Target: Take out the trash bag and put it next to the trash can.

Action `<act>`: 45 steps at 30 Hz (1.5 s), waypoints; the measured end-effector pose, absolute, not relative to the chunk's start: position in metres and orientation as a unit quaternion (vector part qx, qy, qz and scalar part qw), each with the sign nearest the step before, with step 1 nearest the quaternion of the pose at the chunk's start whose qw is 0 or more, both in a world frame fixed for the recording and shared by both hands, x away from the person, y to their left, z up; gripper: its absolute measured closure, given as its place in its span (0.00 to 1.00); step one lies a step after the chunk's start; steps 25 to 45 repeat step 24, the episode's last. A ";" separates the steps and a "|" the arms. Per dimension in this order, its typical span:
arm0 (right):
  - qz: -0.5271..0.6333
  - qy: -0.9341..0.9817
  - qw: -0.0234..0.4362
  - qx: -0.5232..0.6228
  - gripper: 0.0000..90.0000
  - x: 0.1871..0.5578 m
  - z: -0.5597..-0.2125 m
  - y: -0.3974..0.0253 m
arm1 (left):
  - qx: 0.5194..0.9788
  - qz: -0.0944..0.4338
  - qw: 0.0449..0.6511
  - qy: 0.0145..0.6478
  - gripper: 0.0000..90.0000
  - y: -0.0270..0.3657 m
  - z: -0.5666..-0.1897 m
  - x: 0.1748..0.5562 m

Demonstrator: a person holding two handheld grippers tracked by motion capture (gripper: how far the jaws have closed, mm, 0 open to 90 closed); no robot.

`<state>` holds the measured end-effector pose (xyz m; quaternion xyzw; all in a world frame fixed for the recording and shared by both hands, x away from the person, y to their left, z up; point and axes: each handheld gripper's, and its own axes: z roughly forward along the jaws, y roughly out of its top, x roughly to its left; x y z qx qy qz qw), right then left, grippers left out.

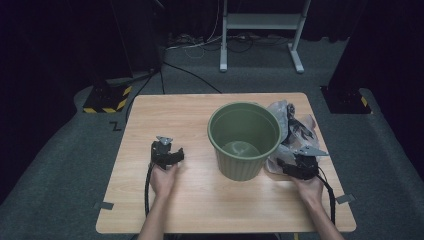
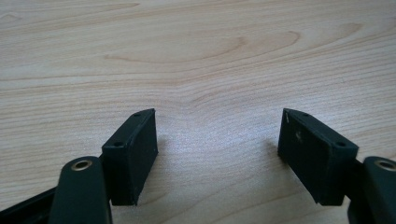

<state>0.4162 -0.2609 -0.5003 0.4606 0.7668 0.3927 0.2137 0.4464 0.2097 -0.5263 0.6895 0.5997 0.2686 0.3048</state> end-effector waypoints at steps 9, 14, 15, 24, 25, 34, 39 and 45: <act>0.365 0.776 0.220 0.466 0.45 0.422 -0.515 -0.258 | 0.689 0.268 0.305 0.600 0.31 0.210 -0.526 0.446; 0.349 0.780 0.220 0.470 0.45 0.423 -0.523 -0.258 | 0.689 0.268 0.306 0.600 0.31 0.209 -0.526 0.446; 0.349 0.781 0.221 0.469 0.45 0.424 -0.523 -0.259 | 0.689 0.268 0.306 0.600 0.32 0.209 -0.526 0.446; 0.350 0.781 0.217 0.469 0.44 0.425 -0.523 -0.260 | 0.688 0.269 0.305 0.600 0.32 0.209 -0.526 0.446; 0.350 0.781 0.217 0.469 0.44 0.425 -0.523 -0.260 | 0.688 0.269 0.305 0.600 0.32 0.209 -0.526 0.446; 0.350 0.781 0.217 0.469 0.44 0.425 -0.523 -0.260 | 0.688 0.269 0.305 0.600 0.32 0.209 -0.526 0.446; 0.350 0.781 0.217 0.469 0.44 0.425 -0.523 -0.260 | 0.688 0.269 0.305 0.600 0.32 0.209 -0.526 0.446; 0.350 0.781 0.217 0.469 0.44 0.425 -0.523 -0.260 | 0.688 0.269 0.305 0.600 0.32 0.209 -0.526 0.446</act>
